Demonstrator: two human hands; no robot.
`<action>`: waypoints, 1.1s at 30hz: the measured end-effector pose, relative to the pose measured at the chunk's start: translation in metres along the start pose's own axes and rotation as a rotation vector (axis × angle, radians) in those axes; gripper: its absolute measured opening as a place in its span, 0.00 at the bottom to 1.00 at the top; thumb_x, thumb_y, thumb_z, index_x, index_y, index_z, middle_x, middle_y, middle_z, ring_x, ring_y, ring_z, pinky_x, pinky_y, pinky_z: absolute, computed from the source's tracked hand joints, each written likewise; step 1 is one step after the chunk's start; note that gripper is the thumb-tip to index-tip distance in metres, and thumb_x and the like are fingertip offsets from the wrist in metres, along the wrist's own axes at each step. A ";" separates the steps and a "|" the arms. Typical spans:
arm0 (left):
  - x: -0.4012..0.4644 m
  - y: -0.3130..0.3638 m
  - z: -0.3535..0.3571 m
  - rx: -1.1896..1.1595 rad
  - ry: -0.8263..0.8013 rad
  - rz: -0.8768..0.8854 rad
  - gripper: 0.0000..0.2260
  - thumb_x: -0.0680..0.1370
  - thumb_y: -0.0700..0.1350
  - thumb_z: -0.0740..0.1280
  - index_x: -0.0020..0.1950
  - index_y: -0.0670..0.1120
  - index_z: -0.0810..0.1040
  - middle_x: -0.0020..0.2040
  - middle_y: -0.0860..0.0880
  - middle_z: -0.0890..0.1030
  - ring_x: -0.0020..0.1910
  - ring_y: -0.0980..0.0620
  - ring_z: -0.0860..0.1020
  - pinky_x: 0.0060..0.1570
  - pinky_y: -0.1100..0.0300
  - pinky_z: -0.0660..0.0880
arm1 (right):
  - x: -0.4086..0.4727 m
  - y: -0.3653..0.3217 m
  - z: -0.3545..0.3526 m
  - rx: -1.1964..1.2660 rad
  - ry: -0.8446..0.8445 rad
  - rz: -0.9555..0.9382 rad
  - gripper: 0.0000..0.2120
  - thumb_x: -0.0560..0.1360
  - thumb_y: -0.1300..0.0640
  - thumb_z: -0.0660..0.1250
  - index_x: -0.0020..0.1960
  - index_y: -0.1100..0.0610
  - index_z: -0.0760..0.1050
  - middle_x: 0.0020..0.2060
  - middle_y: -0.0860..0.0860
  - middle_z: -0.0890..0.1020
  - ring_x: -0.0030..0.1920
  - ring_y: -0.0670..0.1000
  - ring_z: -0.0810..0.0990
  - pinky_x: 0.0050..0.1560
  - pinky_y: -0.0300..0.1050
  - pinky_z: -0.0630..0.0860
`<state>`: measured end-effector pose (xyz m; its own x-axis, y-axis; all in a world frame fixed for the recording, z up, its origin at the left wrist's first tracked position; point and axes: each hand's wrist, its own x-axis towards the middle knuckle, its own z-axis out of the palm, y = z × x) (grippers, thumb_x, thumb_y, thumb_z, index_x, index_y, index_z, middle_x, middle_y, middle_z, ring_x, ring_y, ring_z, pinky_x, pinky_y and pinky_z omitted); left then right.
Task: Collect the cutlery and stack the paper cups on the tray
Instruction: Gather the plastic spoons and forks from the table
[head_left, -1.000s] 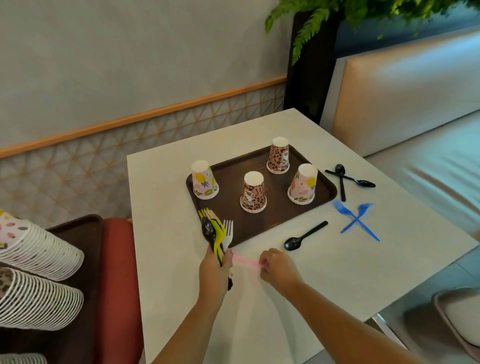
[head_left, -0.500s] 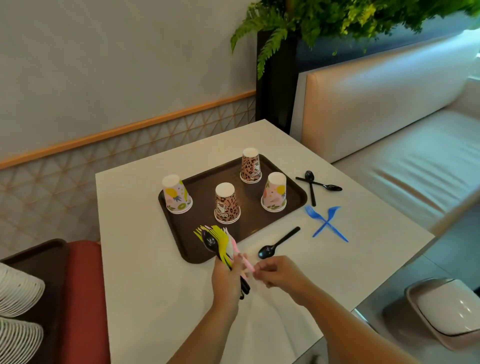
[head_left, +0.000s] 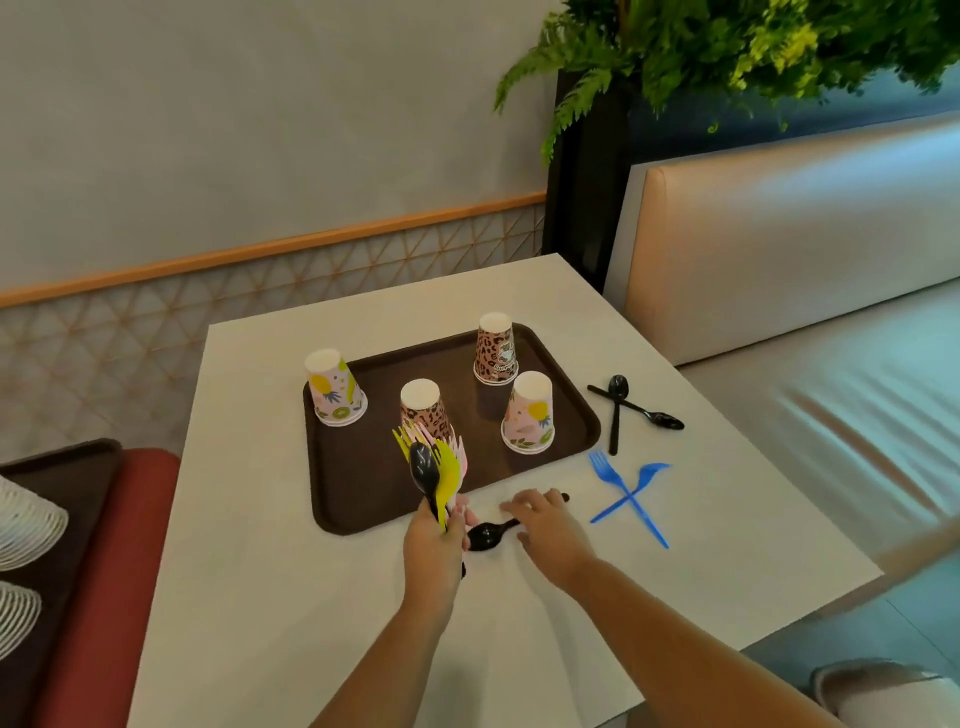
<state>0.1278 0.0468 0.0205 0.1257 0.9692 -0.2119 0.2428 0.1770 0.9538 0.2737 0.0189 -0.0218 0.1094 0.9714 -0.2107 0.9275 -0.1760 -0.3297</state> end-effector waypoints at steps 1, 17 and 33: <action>-0.001 0.000 0.003 -0.003 0.025 -0.002 0.07 0.79 0.37 0.60 0.52 0.40 0.77 0.36 0.50 0.78 0.29 0.53 0.71 0.28 0.70 0.68 | 0.002 0.003 0.002 -0.003 0.006 -0.024 0.20 0.79 0.62 0.56 0.70 0.51 0.65 0.68 0.51 0.66 0.66 0.54 0.64 0.67 0.44 0.63; -0.016 0.013 0.084 0.014 0.054 -0.078 0.06 0.79 0.44 0.63 0.53 0.43 0.73 0.39 0.45 0.80 0.35 0.47 0.79 0.34 0.57 0.73 | -0.021 0.032 -0.035 0.856 0.212 0.221 0.08 0.70 0.54 0.73 0.45 0.56 0.76 0.36 0.47 0.80 0.34 0.42 0.77 0.34 0.27 0.72; 0.029 0.059 0.135 0.128 -0.270 0.180 0.13 0.78 0.35 0.61 0.57 0.52 0.66 0.40 0.52 0.81 0.25 0.61 0.74 0.31 0.72 0.73 | -0.019 0.097 -0.039 0.883 0.570 0.798 0.26 0.67 0.55 0.75 0.60 0.60 0.67 0.56 0.55 0.71 0.58 0.55 0.72 0.52 0.44 0.71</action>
<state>0.2756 0.0623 0.0417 0.4234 0.8995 -0.1075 0.3097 -0.0323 0.9503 0.3755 -0.0104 -0.0142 0.8494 0.4457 -0.2825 0.0192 -0.5611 -0.8275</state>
